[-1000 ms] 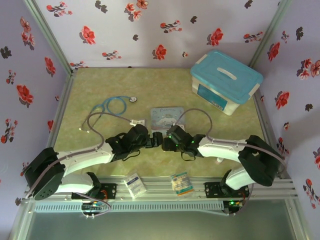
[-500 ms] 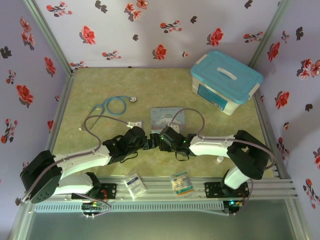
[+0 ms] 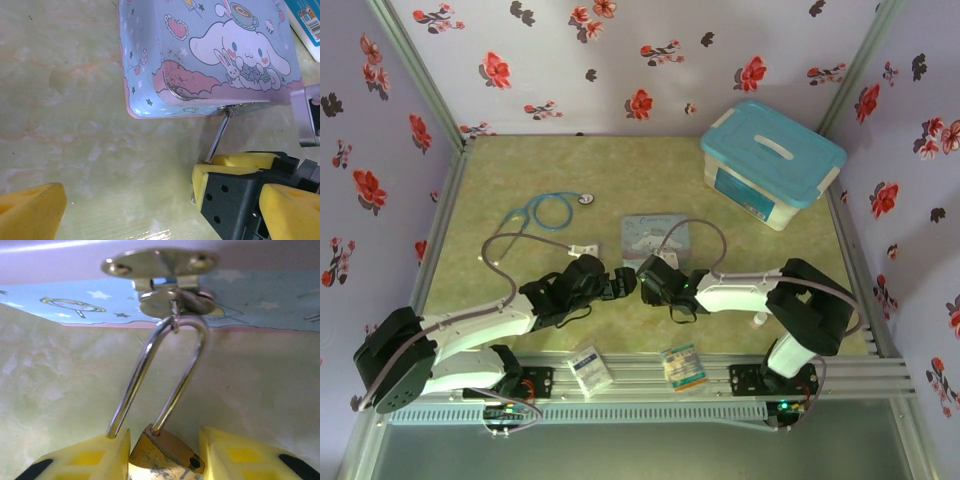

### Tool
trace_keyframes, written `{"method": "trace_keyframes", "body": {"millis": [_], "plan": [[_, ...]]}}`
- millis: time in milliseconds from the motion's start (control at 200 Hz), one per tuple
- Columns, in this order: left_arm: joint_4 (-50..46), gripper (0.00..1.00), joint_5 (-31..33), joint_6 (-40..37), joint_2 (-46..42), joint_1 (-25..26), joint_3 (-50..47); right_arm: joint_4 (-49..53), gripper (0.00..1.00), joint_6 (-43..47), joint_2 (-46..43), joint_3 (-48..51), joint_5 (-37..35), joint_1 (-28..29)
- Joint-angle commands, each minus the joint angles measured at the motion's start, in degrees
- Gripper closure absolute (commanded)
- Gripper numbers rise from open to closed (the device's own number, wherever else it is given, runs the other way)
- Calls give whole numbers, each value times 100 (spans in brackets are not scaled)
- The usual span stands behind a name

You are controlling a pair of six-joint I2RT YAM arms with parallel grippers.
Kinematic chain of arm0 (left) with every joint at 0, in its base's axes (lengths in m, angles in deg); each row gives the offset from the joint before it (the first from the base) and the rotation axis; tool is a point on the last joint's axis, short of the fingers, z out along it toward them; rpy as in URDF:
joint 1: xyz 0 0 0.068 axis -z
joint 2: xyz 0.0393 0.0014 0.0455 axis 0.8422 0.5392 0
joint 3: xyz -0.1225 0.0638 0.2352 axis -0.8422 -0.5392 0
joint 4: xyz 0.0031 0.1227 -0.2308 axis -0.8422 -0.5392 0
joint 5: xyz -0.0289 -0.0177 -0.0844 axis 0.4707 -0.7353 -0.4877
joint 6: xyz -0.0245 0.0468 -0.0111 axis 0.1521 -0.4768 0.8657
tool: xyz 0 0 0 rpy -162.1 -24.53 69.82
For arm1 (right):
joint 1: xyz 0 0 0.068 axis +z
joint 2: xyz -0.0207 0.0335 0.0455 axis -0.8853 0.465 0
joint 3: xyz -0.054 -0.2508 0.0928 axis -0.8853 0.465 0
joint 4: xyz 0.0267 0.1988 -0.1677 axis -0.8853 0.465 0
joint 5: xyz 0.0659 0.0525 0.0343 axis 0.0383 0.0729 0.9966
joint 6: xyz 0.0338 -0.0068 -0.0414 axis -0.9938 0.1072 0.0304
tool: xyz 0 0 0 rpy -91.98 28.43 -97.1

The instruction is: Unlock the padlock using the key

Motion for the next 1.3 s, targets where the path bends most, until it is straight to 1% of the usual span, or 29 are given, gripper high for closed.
{"method": "trace_keyframes", "body": {"millis": [0,85,165,230,580,725,790,870,945,970,1035,1110,1185,1240,1295], "plan": [[-23,1,38,-8,-69,-51,-20,-201,63,-78,13,309,94,43],[-17,1,38,-10,-46,-60,-13,-457,66,-24,31,402,189,40],[-6,1,40,-6,-8,-60,-11,-702,66,-78,54,505,258,32],[3,1,38,14,16,-60,-12,-858,72,-143,97,589,309,22],[-6,1,72,-113,42,-108,161,-1626,77,-552,-110,1139,557,-171],[-105,1,218,-277,92,-148,394,-2623,79,-919,-197,1654,888,-385],[-454,0,476,-437,157,-140,699,-3102,81,-1017,-130,1821,1010,-438],[-1007,0,957,-672,338,-122,1146,-3198,81,-1065,6,1807,1175,-476],[-1091,0,1434,-959,629,-150,1336,-3442,82,-1179,131,1865,1260,-503],[-1040,0,1525,-1034,741,-198,1351,-3540,84,-1234,160,1893,1269,-508],[-692,0,1532,-1238,1050,-367,1338,-3807,86,-1333,229,1976,1287,-524],[-205,0,1543,-1642,1387,-414,1393,-4059,88,-1457,317,2068,1295,-543],[-137,0,1547,-1887,1718,-506,1615,-4210,89,-1538,370,2123,1287,-557],[-128,0,1541,-2007,1949,-604,1770,-4347,92,-1587,366,2191,1262,-549],[-253,0,1532,-2061,2189,-698,1934,-4503,92,-1606,317,2286,1248,-549]]}}
